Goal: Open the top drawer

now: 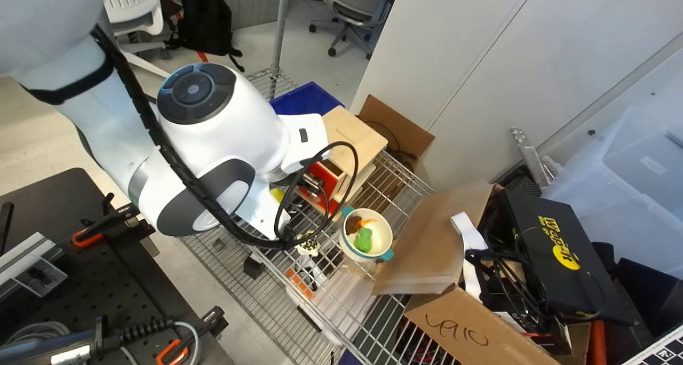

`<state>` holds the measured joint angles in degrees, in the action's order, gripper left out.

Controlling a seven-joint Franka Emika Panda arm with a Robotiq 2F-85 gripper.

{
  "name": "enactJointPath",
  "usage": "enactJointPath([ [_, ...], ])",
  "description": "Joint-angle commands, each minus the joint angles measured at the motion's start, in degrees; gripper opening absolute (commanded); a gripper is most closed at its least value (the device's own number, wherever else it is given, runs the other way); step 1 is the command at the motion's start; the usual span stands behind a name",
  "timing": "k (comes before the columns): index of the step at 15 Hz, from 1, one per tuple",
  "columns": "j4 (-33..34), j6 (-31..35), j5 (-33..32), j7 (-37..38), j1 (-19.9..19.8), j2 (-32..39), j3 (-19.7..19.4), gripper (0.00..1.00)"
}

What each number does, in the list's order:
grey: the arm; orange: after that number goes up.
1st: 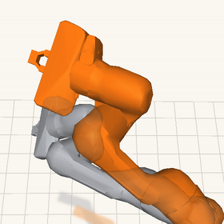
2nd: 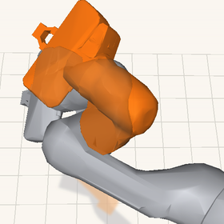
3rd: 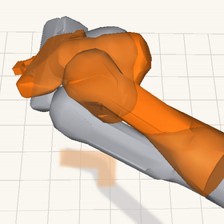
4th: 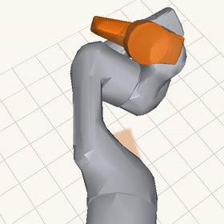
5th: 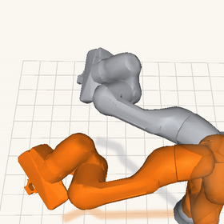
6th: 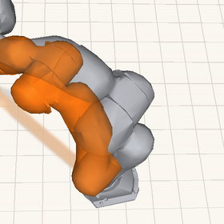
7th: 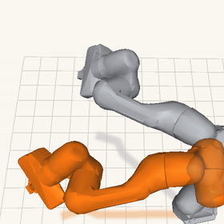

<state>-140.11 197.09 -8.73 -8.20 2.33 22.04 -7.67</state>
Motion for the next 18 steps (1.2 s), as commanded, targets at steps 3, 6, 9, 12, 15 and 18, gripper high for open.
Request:
enactJointPath([
  [3,-2.9,1.39,1.18,-1.07,4.0,-1.74,-3.13,0.07],
  [6,-3.29,1.5,1.33,-0.99,5.38,-2.0,-4.4,0.07],
  [9,-3.16,1.42,1.5,-0.69,6.42,-2.03,-5.49,0.07],
  [12,-3.45,1.61,1.42,-0.58,7.15,-2.29,-6.16,0.07],
  [15,-3.6,1.71,1.74,-0.61,8.33,-2.21,-7.28,0.07],
  [18,-4.36,2.25,1.85,-1.02,9.9,-2.57,-8.63,0.07],
])
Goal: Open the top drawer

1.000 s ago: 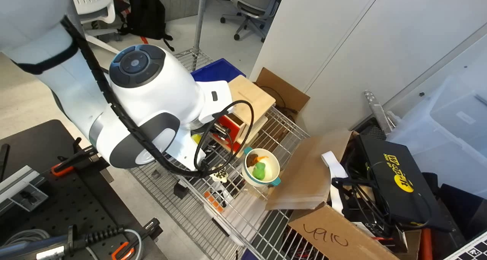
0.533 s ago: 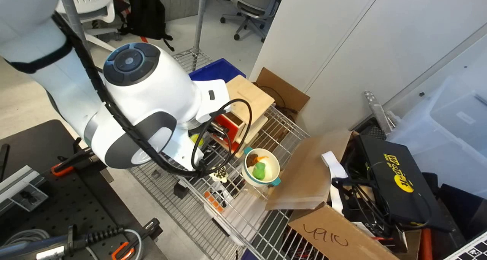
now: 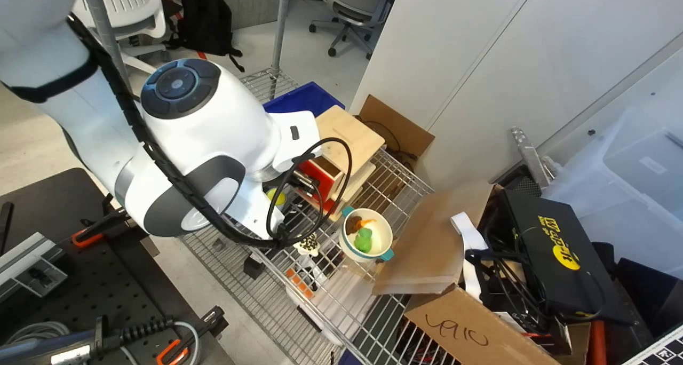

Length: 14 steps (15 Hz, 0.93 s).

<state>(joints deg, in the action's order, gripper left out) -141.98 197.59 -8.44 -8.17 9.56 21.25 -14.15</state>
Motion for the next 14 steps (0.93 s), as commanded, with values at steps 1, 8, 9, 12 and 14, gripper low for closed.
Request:
enactJointPath([
  [1,-2.85,2.02,2.02,-1.37,3.77,-1.87,-3.18,0.07],
  [8,-3.97,1.46,3.55,-0.84,8.39,-2.15,-6.84,0.07],
  [9,-3.9,1.32,3.94,-0.74,8.97,-2.06,-7.33,0.07],
  [12,-3.33,1.05,5.39,-0.21,10.64,-1.59,-8.78,0.07],
  [14,-3.09,1.04,6.57,-0.12,11.79,-1.31,-9.79,0.07],
])
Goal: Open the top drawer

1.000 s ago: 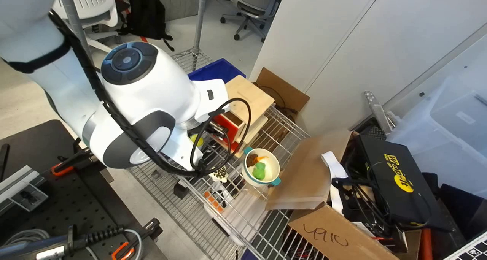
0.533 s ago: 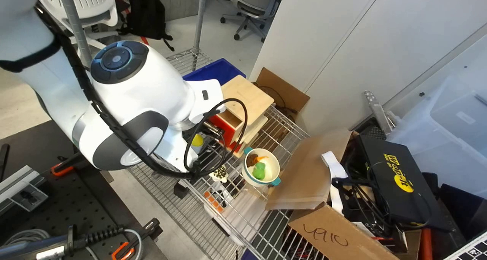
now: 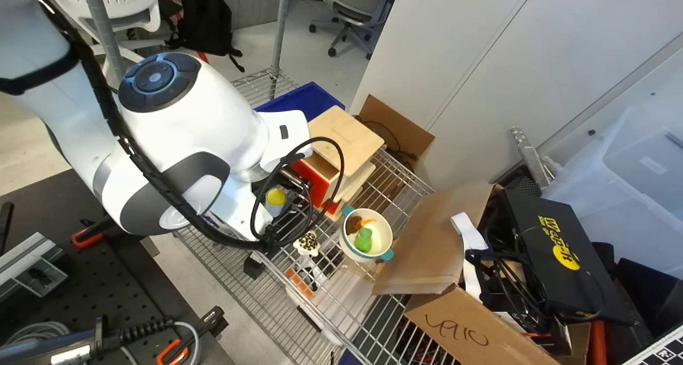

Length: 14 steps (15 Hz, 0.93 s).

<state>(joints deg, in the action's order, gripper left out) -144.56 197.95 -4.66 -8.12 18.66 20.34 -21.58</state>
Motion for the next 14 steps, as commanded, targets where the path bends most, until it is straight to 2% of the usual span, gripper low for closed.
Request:
enactJointPath([
  [1,-0.33,0.56,3.41,-0.08,3.15,-0.28,-2.8,0.07],
  [14,-0.09,0.49,7.23,-0.05,6.66,0.26,-6.2,0.07],
])
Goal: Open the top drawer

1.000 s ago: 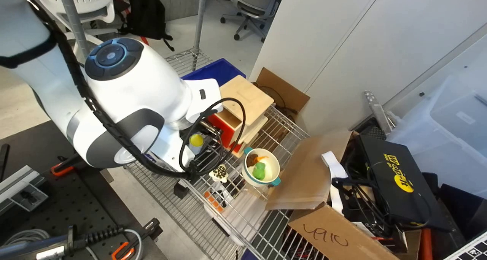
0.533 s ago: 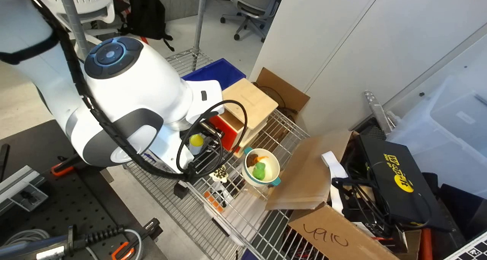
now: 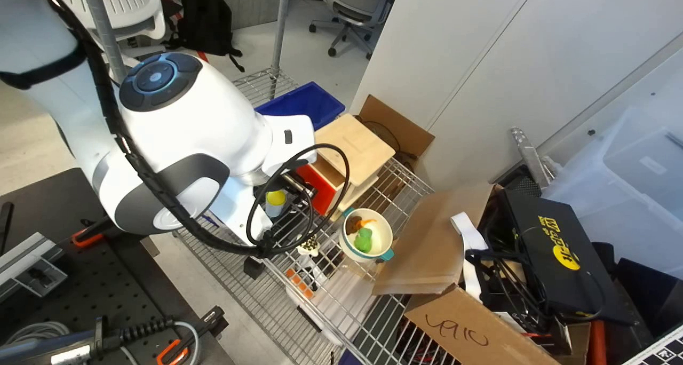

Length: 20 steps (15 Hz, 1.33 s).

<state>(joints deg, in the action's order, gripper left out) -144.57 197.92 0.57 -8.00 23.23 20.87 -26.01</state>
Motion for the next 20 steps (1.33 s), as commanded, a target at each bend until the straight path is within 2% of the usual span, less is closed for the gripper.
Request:
enactJointPath([
  [1,-0.08,0.47,1.99,-0.13,2.22,-0.28,-1.89,0.07],
  [8,-0.02,0.06,1.5,0.14,2.75,-0.29,-2.36,0.07],
  [9,-0.09,-0.19,1.16,0.24,2.42,-0.53,-2.02,0.2],
  [10,-0.03,-0.07,1.43,0.2,2.71,-0.36,-2.3,0.52],
  [11,-0.03,-0.14,1.38,0.19,2.69,-0.39,-2.29,0.08],
  [12,-0.01,-0.18,1.37,0.21,2.69,-0.41,-2.29,0.1],
  [13,0.02,-0.26,1.28,0.26,2.58,-0.48,-2.19,0.05],
  [14,0.01,-0.33,1.19,0.29,2.51,-0.55,-2.13,0.4],
  [15,-0.01,-0.4,1.1,0.33,2.44,-0.65,-2.06,0.5],
  [20,-0.13,-0.42,0.9,0.4,2.31,-0.87,-1.97,0.84],
])
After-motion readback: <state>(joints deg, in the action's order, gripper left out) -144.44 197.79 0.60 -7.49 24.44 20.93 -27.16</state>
